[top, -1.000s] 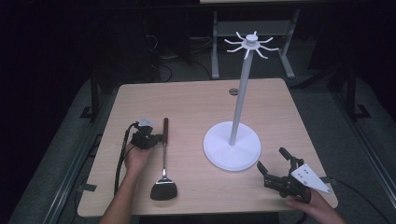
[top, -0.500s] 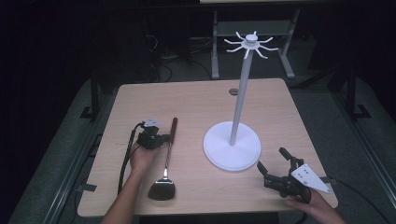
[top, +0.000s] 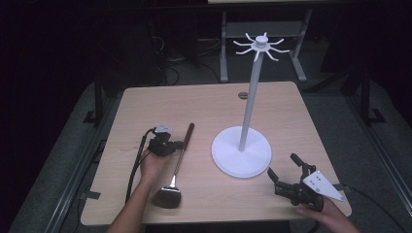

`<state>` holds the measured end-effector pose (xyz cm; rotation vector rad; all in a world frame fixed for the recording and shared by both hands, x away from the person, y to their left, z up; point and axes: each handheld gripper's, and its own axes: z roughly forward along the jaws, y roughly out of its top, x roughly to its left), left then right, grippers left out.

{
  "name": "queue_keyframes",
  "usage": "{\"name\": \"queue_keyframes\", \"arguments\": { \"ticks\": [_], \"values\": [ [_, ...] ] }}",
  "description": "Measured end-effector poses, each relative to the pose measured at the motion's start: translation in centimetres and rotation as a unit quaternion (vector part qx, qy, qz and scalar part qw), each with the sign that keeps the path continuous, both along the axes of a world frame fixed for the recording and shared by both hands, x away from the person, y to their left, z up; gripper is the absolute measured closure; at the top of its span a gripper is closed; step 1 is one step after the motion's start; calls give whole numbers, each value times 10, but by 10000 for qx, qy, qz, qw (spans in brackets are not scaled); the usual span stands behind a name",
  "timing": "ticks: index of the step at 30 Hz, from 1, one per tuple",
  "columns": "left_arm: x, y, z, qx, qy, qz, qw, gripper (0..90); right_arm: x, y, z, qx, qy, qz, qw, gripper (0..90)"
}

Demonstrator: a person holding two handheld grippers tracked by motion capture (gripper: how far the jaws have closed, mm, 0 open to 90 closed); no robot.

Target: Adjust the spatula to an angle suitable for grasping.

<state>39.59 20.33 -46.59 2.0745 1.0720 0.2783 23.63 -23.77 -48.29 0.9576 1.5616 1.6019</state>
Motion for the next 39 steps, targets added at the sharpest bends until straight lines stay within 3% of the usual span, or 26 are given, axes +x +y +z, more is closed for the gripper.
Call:
{"name": "queue_keyframes", "arguments": {
  "ticks": [19, 29, 34, 39],
  "values": [
    [-8, -30, -1, -222, 97, -403, 9989, 896, 0, 0, 0, 0, -2, 0, 10000, 55],
    [-12, -35, 2, -169, 94, -556, 9983, 897, 0, 0, 0, -2, -1, 0, 10000, 55],
    [-25, -27, 15, -204, 99, -590, 9980, 897, 0, 0, 0, 1, 0, -2, 10000, 55],
    [-53, -19, 23, -257, 234, -669, 9972, 896, 0, 0, 0, -1, -1, -3, 10000, 55]
  ]
}}
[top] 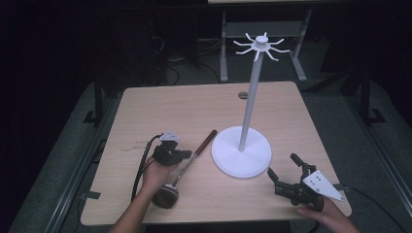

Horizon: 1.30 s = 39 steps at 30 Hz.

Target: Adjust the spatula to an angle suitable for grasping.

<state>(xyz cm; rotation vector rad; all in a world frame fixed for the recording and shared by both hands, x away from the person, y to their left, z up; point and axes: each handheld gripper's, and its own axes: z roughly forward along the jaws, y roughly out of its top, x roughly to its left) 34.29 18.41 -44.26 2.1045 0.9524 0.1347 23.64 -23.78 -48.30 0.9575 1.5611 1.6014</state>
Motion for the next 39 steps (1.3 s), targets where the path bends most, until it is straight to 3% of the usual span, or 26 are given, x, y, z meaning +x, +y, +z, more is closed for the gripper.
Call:
{"name": "queue_keyframes", "arguments": {
  "ticks": [6, 9, 22, 39],
  "values": [
    [-40, 6, -4, 50, 140, -160, 9998, 897, 0, 0, 0, -4, 0, -13, 10000, 55],
    [-49, 7, -9, 158, 220, -191, 9995, 897, 0, 0, 0, -3, 3, -13, 10000, 55],
    [-42, 6, -13, 532, 218, -107, 9983, 897, 0, 0, 0, -2, 6, -26, 10000, 55],
    [-31, 27, -11, 624, 223, 156, 9977, 897, 0, 0, 0, 0, 5, -25, 10000, 55]
  ]
}}
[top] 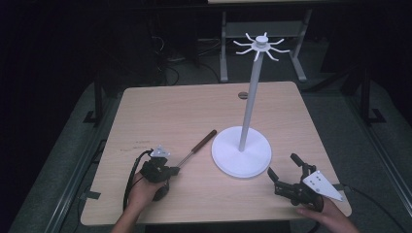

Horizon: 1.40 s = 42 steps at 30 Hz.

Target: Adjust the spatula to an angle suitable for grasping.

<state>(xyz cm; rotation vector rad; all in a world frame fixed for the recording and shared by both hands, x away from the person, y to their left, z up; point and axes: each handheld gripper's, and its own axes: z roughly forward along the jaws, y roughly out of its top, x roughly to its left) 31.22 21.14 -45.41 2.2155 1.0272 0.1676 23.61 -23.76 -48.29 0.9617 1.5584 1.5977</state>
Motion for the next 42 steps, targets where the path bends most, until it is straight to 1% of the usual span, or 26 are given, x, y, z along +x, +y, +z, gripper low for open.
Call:
{"name": "queue_keyframes", "arguments": {
  "ticks": [4, 6, 7, 10, 12, 14, 15, 16, 17, 22, 23, 25, 26, 27, 28, 30, 33, 34, 35, 38, 40, 42],
  "values": [
    [2, 5, 0, -25, -12, 105, 9999, 897, 0, 0, 0, 0, 0, 0, 10000, 55],
    [3, 7, 1, -1, -27, 141, 9999, 897, 0, 0, 0, 2, 1, 1, 10000, 55],
    [5, 9, 1, 44, -64, 123, 9999, 897, 0, 0, 0, -2, -2, 0, 10000, 55],
    [6, 11, 2, 110, -99, 197, 9997, 897, 0, 0, 0, 2, 1, 0, 10000, 55],
    [8, 14, 2, 196, -175, 190, 9995, 897, 0, 0, 0, 0, 0, 1, 10000, 55],
    [9, 15, 3, 195, -163, 209, 9995, 897, 0, 0, 0, 0, 0, 0, 10000, 55],
    [9, 16, 2, 163, -147, 246, 9995, 897, 0, 0, 0, -3, -1, 1, 10000, 55],
    [9, 16, 2, 153, -155, 222, 9995, 897, 0, 0, 0, 0, 1, 1, 10000, 55],
    [9, 16, 2, 114, -118, 243, 9996, 897, 0, 0, 0, -2, -2, 1, 10000, 55],
    [10, 18, 3, 122, -140, 185, 9997, 896, 0, 0, 0, -2, -2, 0, 10000, 55],
    [10, 18, 3, 72, -118, 222, 9997, 896, 0, 0, 0, 1, 0, -1, 10000, 55],
    [9, 19, 5, 38, -121, 227, 9997, 897, 0, 0, 0, -2, 0, 0, 10000, 55],
    [9, 20, 6, 26, -125, 188, 9997, 896, 0, 0, 0, -4, -4, 0, 10000, 55],
    [9, 20, 7, -36, -102, 210, 9997, 896, 0, 0, 0, 0, 0, 0, 10000, 55],
    [9, 20, 10, -53, -115, 165, 9998, 896, 0, 0, 0, -4, -3, 0, 10000, 55],
    [10, 21, 13, -76, -128, 164, 9998, 895, 0, 0, 0, -5, -3, 0, 10000, 55],
    [14, 22, 18, -88, -125, 147, 9998, 867, 0, 0, 0, 2, 1, 1, 10000, 55],
    [15, 23, 20, -70, -131, 110, 9998, 848, 0, 0, 0, -1, -2, 0, 10000, 55],
    [15, 22, 22, -97, -156, 125, 9998, 833, 0, 0, 0, 2, 2, 1, 10000, 55],
    [19, 22, 28, -68, -137, 51, 9999, 783, 0, 0, 0, 1, -1, 0, 10000, 55],
    [21, 21, 32, -5, -107, -22, 9999, 754, 0, 0, 0, -1, -1, -1, 10000, 55],
    [24, 19, 36, 60, -144, -51, 9999, 724, 0, 0, 0, -3, -2, 0, 10000, 55]
  ]
}}
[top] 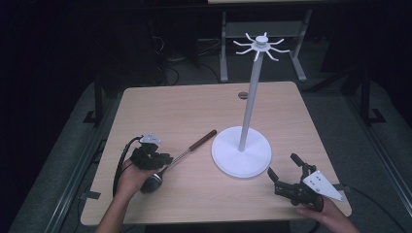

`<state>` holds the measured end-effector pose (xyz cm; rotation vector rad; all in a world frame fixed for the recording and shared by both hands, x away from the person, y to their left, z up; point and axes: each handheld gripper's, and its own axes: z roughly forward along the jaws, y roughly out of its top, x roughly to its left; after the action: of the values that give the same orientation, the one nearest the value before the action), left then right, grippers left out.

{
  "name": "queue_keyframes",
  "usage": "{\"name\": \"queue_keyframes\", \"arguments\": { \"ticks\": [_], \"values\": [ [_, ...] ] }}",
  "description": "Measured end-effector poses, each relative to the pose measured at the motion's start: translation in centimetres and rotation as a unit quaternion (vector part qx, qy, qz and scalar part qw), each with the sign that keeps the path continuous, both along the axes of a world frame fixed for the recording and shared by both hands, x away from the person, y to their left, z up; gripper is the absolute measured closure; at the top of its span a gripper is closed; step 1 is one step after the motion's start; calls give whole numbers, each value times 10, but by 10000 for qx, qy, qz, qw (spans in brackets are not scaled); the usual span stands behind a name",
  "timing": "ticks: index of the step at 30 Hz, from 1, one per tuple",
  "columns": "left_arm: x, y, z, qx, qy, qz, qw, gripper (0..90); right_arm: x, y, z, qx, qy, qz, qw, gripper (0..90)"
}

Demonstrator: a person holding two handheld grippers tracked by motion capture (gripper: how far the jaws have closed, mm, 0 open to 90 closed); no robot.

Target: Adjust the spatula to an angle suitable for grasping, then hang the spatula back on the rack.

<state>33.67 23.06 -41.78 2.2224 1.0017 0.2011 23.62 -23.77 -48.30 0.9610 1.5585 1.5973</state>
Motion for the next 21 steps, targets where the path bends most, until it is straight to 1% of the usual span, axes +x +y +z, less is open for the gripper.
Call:
{"name": "queue_keyframes", "arguments": {
  "ticks": [1, 2, 4, 6, 7, 11, 13, 17, 18, 21],
  "values": [
    [2, -1, 2, 4, -12, -25, 10000, 712, 0, 0, 0, 0, 1, -1, 10000, 55],
    [3, -2, 4, 11, 19, -47, 10000, 696, 0, 0, 0, 2, 1, 0, 10000, 55],
    [7, -4, 7, 86, 26, -128, 9999, 668, 0, 0, 0, -9, -1, 5, 10000, 55],
    [11, -8, 11, 64, 94, -189, 9998, 648, 0, 0, 0, -6, 0, 4, 10000, 55],
    [12, -9, 12, 124, 85, -228, 9996, 628, 0, 0, 0, -6, 1, 3, 10000, 55],
    [18, -14, 17, 194, 151, -344, 9991, 593, 0, 0, 0, 0, 7, 3, 10000, 55],
    [22, -18, 20, 309, 163, -420, 9985, 575, 0, 0, 0, 11, 9, -1, 10000, 55],
    [29, -25, 23, 421, 164, -515, 9977, 560, 0, 0, 0, 8, 5, 0, 10000, 55],
    [32, -28, 24, 487, 159, -566, 9971, 557, 0, 0, 0, 10, 9, 0, 10000, 55],
    [40, -34, 25, 587, 214, -680, 9957, 550, 0, 0, 0, 12, 6, -1, 10000, 55]
  ]
}}
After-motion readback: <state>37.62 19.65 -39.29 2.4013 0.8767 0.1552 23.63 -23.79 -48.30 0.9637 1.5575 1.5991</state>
